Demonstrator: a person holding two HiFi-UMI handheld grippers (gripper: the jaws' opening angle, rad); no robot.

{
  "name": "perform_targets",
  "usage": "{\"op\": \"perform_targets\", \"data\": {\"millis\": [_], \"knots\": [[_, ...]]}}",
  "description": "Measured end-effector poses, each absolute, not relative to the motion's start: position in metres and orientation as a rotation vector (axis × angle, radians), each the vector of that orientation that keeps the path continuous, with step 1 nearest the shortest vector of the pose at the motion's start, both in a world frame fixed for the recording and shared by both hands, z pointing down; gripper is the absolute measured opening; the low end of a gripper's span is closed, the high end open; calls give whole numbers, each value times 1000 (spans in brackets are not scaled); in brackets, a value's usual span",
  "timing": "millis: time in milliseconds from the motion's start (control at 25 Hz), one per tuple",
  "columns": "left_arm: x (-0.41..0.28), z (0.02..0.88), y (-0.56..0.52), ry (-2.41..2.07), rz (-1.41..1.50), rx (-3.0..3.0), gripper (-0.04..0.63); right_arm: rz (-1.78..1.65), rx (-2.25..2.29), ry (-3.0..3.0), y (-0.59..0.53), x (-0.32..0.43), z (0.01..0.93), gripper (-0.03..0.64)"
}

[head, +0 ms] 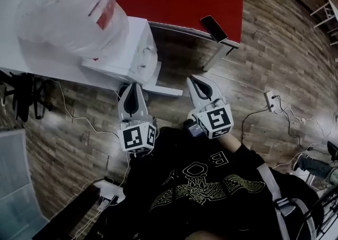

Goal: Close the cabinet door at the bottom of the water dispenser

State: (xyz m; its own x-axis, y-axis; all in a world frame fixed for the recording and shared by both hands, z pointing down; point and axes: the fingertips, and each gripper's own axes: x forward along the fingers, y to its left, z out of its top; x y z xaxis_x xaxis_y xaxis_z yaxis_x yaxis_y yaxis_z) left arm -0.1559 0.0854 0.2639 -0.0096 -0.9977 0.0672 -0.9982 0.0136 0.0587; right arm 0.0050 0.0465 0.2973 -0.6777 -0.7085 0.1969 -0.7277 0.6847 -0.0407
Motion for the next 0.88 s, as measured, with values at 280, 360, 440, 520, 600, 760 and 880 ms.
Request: {"op": "perform_targets", "data": {"millis": [280,360,440,520,600,760,880], "knots": [[-157,315,48,-1975,138,2165,8,234,1208,-2663,24,-4,319,-5],[-156,334,41,-1894,184,2196,8,281,1193,-2662,26,-12,331,-5],[-150,362,34,-1810,274,2233,8,325,1181,-2646,29,-18,348,-5],[-143,395,26,-1715,347,2237,8,340,1179,-2621,26,-21,367,-5],[-137,426,17,-1638,385,2234,8,365,1174,-2618,22,-22,384,-5],[-125,513,9,-1556,515,2183,8,409,1099,-2719,19,-21,412,-5],[-123,603,3,-1517,643,2085,8,371,1106,-2713,7,-14,441,-5]]}}
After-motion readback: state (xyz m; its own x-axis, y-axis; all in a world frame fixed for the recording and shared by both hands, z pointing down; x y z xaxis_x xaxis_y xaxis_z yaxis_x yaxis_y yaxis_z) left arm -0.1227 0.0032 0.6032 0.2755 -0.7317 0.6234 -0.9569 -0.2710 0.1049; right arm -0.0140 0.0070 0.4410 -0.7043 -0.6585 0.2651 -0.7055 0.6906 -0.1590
